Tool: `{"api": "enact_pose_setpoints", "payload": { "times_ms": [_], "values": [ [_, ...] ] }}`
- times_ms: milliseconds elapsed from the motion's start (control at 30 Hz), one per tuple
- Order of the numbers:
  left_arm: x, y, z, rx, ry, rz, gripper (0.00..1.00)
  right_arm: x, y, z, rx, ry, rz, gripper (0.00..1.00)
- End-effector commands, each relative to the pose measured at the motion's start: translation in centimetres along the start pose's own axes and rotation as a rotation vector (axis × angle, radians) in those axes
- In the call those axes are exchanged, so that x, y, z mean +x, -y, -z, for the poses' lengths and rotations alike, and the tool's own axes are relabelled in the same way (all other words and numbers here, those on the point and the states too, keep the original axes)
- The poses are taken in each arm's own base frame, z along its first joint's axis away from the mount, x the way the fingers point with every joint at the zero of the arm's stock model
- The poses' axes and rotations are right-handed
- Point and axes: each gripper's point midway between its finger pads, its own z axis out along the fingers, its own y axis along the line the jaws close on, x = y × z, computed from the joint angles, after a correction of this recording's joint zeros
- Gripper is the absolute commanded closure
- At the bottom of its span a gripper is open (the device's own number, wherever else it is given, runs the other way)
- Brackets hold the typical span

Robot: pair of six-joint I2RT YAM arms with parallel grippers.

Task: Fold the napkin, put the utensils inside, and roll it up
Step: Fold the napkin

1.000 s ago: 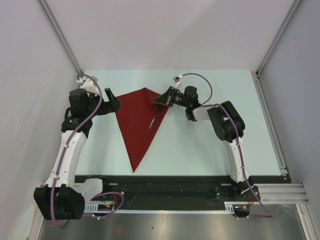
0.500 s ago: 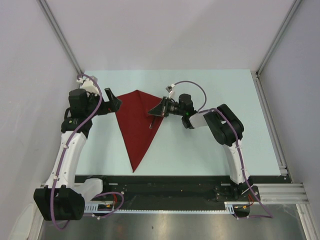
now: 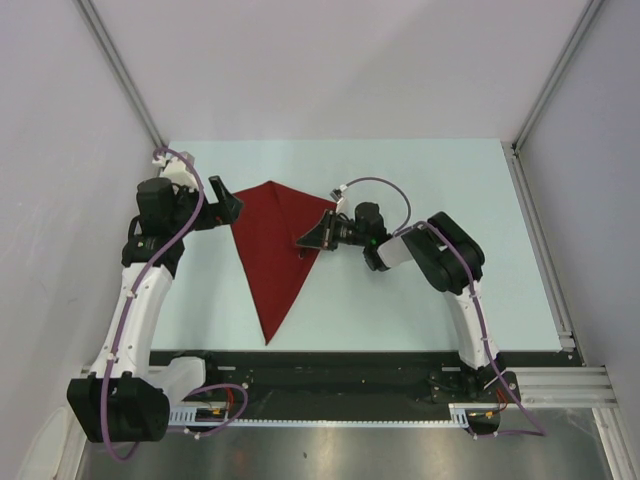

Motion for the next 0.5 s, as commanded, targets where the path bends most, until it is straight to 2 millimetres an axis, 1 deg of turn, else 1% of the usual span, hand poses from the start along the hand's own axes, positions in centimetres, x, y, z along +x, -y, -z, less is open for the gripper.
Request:
{"api": "enact_pose_setpoints", "payload": {
  "times_ms": [0, 167, 267, 300, 367, 400, 433, 467],
  "values": [
    [-1.4, 1.1, 0.7, 0.041, 0.054, -0.012, 0.0, -0.2, -1.8, -0.2, -0.046, 0.026, 0.056, 1.0],
    [-1.4, 1.0, 0.7, 0.037, 0.055, -0.01, 0.0, 0.9, -1.2, -0.3, -0.029, 0.006, 0.045, 1.0],
    [-1.5, 1.0, 0.7, 0.034, 0.059, -0.011, 0.0, 1.8, -1.2, -0.2, -0.025, -0.003, 0.04, 0.87],
    [-1.5, 1.0, 0.7, 0.036, 0.06, -0.012, 0.0, 2.2, -1.0, 0.0, -0.015, -0.008, 0.036, 0.77],
    [-1.5, 1.0, 0.7, 0.036, 0.06, -0.012, 0.0, 2.5, -1.4, 0.1, -0.016, -0.011, 0.048, 0.68],
    [-1.5, 1.0, 0.7, 0.036, 0.059, -0.011, 0.0, 2.7, -1.4, 0.2, -0.009, -0.011, 0.048, 0.62],
    [-1.5, 1.0, 0.7, 0.036, 0.059, -0.011, 0.0, 3.0, -1.0, 0.4, 0.006, -0.012, 0.042, 0.6],
    [-1.5, 1.0, 0.7, 0.036, 0.059, -0.011, 0.0, 2.8, -1.4, 0.6, 0.003, -0.008, 0.059, 0.55]
  ]
}}
